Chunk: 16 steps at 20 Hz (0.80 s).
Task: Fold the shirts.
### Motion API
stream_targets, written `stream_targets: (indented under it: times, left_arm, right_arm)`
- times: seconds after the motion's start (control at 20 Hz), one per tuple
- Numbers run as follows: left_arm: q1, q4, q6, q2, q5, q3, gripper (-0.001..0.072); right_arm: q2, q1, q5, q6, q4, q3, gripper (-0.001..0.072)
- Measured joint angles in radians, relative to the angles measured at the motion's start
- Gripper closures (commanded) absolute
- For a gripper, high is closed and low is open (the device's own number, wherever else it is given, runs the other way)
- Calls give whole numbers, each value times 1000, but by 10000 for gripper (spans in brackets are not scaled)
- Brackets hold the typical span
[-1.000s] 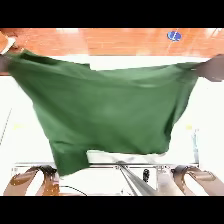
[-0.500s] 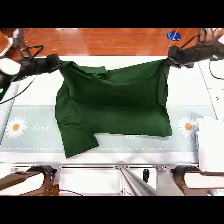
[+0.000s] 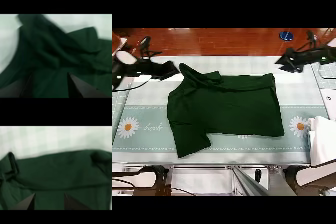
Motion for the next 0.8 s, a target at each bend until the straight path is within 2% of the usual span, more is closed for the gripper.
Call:
stream_targets:
  times: [0.15,0.3,0.55,0.8]
  left_arm:
    - [172,8,68,50,-156,-49,200]
    - [343,-63,145,132,-243,-230,201]
    - [527,-182,201,190,-281,-524,201]
    - [532,-212,221,154,-274,-640,202]
  right_arm:
    - [126,-70,124,22,-201,-134,297]
    - [331,-131,69,19,-293,-431,297]
    - [671,-192,-74,-67,-148,-896,297]
    - [840,-166,-107,-98,-62,-1079,298]
